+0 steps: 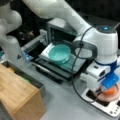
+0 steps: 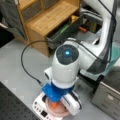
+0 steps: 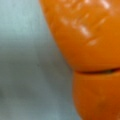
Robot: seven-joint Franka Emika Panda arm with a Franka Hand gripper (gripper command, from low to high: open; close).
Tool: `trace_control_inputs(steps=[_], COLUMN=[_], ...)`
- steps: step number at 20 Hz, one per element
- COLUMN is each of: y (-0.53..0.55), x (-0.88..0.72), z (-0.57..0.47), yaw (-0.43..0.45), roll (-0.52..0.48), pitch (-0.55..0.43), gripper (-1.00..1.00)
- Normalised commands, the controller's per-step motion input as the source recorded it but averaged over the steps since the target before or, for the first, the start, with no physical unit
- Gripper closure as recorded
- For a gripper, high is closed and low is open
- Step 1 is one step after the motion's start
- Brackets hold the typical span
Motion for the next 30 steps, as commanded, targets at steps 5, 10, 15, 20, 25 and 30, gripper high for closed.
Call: trace_control_inputs(steps=[5, 10, 15, 20, 25, 30], y=[-0.1, -0.11, -0.1, -0.11, -0.13, -0.16], x=[0.0, -0.02, 0.0, 0.02, -0.01, -0.07], z=[0.02, 0.02, 0.01, -0.03, -0.06, -0.01], yaw=[0.123, 0.08, 0.043, 0.072, 0.051, 0.028], roll=[-0.072, -0.027, -0.008, 0.074, 0.104, 0.114], pitch=[0.022, 0.003, 0.001, -0.05, -0.067, -0.042], gripper=[1.0, 1.0, 1.0, 1.0, 1.0, 1.0])
